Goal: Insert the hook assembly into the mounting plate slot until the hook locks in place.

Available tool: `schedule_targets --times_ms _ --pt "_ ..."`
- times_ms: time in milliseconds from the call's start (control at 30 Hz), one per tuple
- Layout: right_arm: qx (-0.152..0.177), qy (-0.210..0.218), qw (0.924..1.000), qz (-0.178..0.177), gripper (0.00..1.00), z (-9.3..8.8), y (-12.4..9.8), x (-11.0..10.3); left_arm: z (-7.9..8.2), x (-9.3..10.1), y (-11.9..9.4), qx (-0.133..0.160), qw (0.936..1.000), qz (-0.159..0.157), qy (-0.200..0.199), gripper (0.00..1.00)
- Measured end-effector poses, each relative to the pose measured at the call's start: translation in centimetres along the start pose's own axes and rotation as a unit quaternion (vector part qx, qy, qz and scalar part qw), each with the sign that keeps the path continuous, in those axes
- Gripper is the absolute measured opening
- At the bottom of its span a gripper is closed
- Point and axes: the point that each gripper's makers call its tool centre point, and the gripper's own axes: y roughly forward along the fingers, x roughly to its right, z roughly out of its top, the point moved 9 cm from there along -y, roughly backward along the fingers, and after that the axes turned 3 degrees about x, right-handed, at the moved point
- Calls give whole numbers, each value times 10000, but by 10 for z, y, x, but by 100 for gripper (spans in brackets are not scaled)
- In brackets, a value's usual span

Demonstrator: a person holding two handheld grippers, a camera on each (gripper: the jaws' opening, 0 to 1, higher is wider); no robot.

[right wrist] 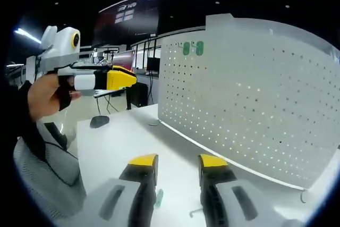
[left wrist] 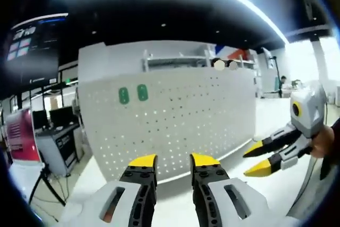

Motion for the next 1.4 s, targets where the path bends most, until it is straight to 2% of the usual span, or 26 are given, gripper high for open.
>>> schedule_targets --times_ms 133,300,467,700,800,900,1133,1400 --pt "-167 -91 9998 94 26 -7 4 -5 -9 3 -13 4 10000 -32 -85 25" --pt "-352 -207 9988 266 26 -15 10 -14 -12 1 -20 74 9998 38 -171 24" --pt "-807 -321 9949 508 25 -33 18 -25 -13 -1 -20 114 9995 11 -305 24" --pt "-1242 -419 9887 726 20 -51 31 -36 -10 -3 -23 177 9994 -3 -291 23" --pt "-1403 -466 9861 763 18 -56 37 -38 -11 -6 -23 166 9991 4 -378 22" --pt "-1602 -687 9818 749 16 -62 43 -38 -12 -5 -24 147 9990 -12 -423 22" --pt "-1840 -870 9762 755 11 -70 59 -36 -15 0 -21 65 9990 -162 -422 21" --pt "-2068 -905 9713 755 7 -79 67 -35 -18 3 -18 -25 9985 -302 -449 20"
